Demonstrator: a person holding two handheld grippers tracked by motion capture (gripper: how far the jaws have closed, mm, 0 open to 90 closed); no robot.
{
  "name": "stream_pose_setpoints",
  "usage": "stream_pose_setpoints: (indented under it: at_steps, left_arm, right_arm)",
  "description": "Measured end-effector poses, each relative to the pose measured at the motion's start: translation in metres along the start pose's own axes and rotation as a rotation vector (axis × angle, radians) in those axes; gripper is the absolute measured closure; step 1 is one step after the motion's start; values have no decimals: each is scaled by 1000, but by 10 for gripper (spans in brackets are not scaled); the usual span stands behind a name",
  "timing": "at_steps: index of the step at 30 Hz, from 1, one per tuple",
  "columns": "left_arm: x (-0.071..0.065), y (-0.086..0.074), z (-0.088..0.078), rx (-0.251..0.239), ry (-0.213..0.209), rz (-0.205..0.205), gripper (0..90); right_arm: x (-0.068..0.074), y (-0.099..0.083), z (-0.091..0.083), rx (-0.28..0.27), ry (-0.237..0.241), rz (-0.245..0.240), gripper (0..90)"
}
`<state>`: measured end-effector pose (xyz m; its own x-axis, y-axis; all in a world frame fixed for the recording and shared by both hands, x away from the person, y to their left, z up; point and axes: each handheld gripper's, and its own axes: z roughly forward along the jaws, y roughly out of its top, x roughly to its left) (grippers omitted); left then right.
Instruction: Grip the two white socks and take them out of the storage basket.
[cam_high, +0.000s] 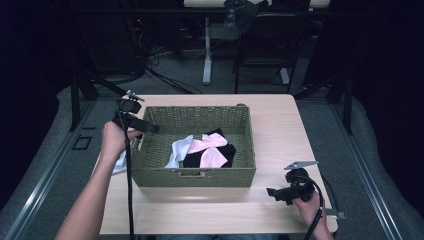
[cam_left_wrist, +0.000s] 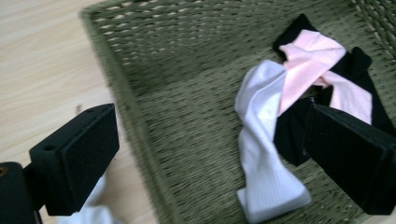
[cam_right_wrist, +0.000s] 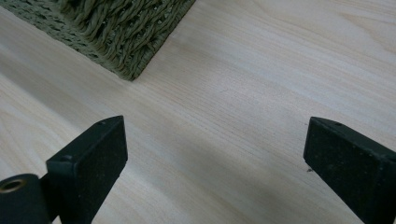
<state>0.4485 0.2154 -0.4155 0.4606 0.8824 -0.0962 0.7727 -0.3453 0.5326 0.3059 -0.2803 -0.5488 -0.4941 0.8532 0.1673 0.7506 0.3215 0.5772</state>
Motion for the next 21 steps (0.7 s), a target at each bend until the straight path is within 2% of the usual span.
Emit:
stream_pose_setpoints:
  at_steps: [6,12,16,21]
  left_arm:
    - [-8,4,21,24,-20,7,40]
    - [-17,5,44,66,-34,12,48]
    - [-24,4,54,63,-49,16,97]
    - [-26,1,72,109,-67,18,182]
  right_arm:
    - [0,0,2,14,5,-2,57]
    - [-1,0,0,0,7,6,57]
    - [-1,0,0,-4,2,4,57]
    - [-1,0,-2,-15,-9,2,59]
